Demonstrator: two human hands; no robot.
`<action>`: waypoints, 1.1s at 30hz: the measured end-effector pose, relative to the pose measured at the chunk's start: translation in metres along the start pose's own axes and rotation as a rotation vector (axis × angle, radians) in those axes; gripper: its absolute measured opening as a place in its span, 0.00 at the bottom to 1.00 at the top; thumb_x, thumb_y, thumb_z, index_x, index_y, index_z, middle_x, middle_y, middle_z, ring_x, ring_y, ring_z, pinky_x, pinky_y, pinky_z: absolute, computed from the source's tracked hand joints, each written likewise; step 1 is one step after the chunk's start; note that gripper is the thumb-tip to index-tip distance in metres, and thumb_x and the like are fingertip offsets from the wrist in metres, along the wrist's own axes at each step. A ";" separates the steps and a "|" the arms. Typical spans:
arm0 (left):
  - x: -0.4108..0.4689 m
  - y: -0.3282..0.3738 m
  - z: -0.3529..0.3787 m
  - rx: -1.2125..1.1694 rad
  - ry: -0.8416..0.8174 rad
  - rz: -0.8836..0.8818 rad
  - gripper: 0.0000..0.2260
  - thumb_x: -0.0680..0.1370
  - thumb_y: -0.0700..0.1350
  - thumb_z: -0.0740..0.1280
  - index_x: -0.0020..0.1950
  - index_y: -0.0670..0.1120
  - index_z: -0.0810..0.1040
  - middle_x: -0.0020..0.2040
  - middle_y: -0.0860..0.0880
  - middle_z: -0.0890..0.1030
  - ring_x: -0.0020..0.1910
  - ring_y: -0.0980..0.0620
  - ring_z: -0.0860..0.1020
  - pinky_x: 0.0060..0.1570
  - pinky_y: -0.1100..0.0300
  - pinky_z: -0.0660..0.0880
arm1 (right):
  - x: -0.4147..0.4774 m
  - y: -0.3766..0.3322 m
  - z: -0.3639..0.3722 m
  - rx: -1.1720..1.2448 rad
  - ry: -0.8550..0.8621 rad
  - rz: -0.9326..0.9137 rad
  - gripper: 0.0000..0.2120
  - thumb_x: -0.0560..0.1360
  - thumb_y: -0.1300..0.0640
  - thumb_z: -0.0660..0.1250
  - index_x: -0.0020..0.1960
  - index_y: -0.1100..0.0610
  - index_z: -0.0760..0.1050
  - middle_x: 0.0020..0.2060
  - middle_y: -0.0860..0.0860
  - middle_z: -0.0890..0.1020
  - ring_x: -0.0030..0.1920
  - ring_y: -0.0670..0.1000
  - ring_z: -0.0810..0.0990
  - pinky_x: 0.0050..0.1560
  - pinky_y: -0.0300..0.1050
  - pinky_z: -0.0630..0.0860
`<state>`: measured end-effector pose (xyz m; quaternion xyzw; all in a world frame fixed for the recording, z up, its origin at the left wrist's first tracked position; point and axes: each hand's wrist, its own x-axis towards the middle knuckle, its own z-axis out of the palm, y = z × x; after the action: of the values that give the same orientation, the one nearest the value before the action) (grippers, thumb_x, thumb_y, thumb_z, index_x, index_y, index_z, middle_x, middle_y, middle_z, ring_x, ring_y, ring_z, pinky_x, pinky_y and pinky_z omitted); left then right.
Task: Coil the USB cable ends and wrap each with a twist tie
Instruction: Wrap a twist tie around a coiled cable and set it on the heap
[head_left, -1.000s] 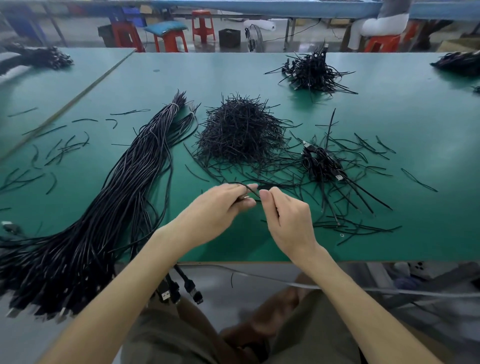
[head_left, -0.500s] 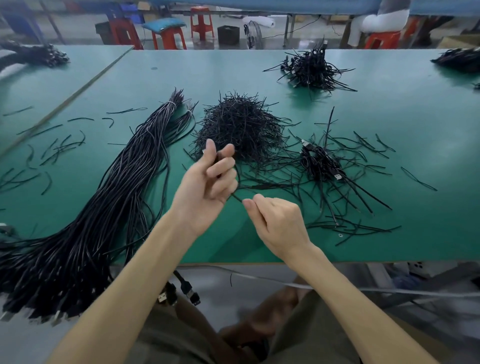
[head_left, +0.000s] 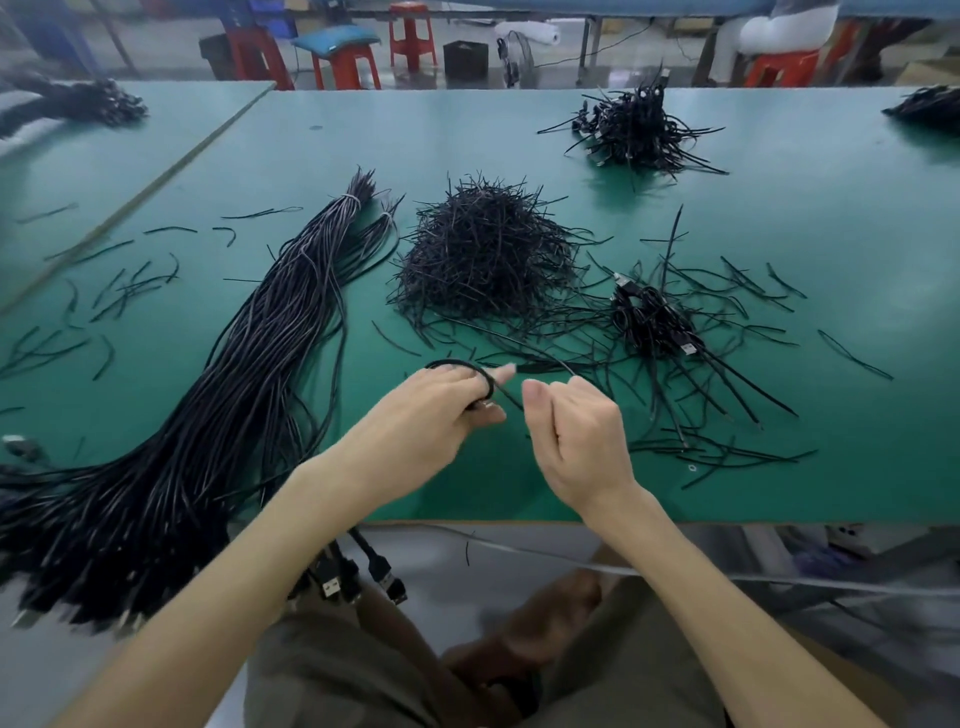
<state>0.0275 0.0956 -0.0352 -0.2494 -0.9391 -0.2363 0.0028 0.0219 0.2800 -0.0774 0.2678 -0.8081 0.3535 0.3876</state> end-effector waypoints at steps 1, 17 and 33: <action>0.002 0.001 0.006 -0.200 0.013 0.001 0.10 0.85 0.44 0.63 0.65 0.51 0.78 0.68 0.56 0.78 0.70 0.55 0.73 0.68 0.63 0.67 | 0.000 0.000 0.000 0.006 0.003 0.004 0.24 0.86 0.57 0.52 0.32 0.58 0.67 0.23 0.51 0.65 0.24 0.52 0.61 0.26 0.53 0.65; -0.006 0.014 -0.055 -1.054 -0.222 0.044 0.19 0.85 0.57 0.59 0.38 0.52 0.78 0.25 0.55 0.67 0.24 0.57 0.64 0.27 0.65 0.62 | 0.001 0.000 0.001 -0.053 -0.007 0.025 0.26 0.86 0.54 0.52 0.29 0.54 0.62 0.21 0.50 0.62 0.22 0.52 0.58 0.26 0.47 0.63; 0.013 0.022 0.035 -1.362 0.064 -0.164 0.23 0.88 0.53 0.50 0.75 0.42 0.72 0.73 0.50 0.77 0.73 0.54 0.72 0.74 0.58 0.67 | -0.001 -0.001 -0.003 -0.069 0.015 0.050 0.25 0.86 0.57 0.52 0.31 0.61 0.70 0.22 0.53 0.70 0.22 0.54 0.65 0.25 0.50 0.64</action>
<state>0.0300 0.1342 -0.0548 -0.1165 -0.5965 -0.7808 -0.1447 0.0247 0.2823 -0.0764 0.2315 -0.8233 0.3371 0.3936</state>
